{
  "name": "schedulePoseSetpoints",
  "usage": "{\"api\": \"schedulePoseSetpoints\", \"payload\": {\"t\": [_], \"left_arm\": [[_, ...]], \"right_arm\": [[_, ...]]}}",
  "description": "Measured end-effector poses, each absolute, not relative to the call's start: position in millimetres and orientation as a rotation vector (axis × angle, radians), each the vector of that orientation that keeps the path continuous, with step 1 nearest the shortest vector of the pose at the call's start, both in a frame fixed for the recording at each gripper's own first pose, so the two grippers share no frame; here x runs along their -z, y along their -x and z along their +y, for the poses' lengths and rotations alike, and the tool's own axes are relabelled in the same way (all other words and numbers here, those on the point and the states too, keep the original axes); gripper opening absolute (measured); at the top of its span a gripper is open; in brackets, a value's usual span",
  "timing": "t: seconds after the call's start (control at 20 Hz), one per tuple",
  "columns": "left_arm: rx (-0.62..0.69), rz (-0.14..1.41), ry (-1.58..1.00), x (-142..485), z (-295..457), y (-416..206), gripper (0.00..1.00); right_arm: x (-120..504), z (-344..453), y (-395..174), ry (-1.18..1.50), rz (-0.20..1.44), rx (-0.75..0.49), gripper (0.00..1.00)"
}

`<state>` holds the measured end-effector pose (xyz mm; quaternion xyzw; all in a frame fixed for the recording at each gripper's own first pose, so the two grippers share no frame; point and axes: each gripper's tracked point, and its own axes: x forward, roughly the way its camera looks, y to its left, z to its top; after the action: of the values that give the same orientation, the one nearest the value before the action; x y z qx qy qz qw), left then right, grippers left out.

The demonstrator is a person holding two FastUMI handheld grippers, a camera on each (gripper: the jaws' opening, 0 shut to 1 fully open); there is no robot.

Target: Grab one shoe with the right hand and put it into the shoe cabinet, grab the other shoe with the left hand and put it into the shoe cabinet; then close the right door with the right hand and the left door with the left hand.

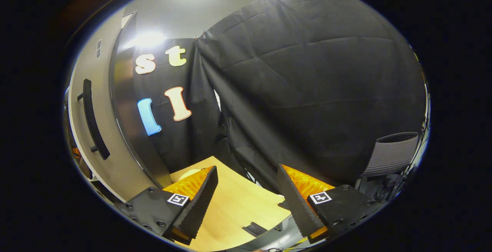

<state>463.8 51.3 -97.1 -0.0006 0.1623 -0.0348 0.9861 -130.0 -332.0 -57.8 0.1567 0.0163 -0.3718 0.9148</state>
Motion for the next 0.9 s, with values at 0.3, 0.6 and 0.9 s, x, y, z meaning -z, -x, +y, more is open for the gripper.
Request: {"api": "schedulePoseSetpoints", "payload": {"t": [0.3,0.6,0.9], "left_arm": [[0.031,0.246,-0.043,99,58,-527,0.04],[0.014,0.27,-0.009,128,60,-560,0.04],[0.056,0.371,-0.108,158,49,-563,0.45]], "right_arm": [[59,-321,156,-0.353,0.018,0.837,0.98],[65,-307,163,-0.322,0.044,0.849,0.98],[63,-300,150,-0.324,0.058,0.802,0.98]]}}
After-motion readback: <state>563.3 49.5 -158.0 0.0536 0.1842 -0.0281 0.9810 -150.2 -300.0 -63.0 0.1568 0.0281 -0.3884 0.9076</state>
